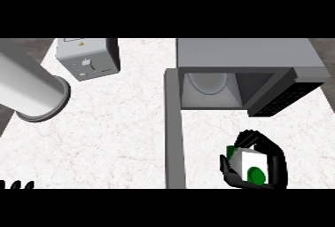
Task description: Pick up the milk, place it into the microwave and close the microwave
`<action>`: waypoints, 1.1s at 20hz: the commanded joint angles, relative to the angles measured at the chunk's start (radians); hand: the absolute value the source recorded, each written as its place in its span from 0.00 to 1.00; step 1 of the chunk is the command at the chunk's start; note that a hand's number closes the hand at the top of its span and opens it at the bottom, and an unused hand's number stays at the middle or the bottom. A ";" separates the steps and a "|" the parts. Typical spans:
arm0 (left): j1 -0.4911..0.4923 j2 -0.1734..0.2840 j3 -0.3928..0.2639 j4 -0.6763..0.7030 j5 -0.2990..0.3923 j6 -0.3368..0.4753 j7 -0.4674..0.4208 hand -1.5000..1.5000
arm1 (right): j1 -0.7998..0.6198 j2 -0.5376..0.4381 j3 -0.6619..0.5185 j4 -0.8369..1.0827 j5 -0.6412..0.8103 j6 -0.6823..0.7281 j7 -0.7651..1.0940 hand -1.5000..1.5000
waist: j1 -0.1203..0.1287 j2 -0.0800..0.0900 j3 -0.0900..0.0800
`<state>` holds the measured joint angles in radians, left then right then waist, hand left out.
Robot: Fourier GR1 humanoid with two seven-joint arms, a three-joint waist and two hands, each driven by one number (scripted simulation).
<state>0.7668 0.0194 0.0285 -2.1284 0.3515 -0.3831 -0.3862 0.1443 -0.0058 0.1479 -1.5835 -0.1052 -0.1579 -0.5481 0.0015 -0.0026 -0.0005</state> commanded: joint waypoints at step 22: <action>-0.121 0.043 0.142 0.129 0.059 -0.052 0.002 0.00 | -0.747 -0.010 -0.146 0.865 -0.024 -0.270 -0.032 1.00 | 0.025 0.011 0.001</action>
<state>0.7062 0.0316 0.1119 -2.0443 0.3732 -0.4271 -0.3873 -0.4772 -0.0034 0.0912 -0.9049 -0.0982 -0.4667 -0.5213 0.0233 0.0048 0.0008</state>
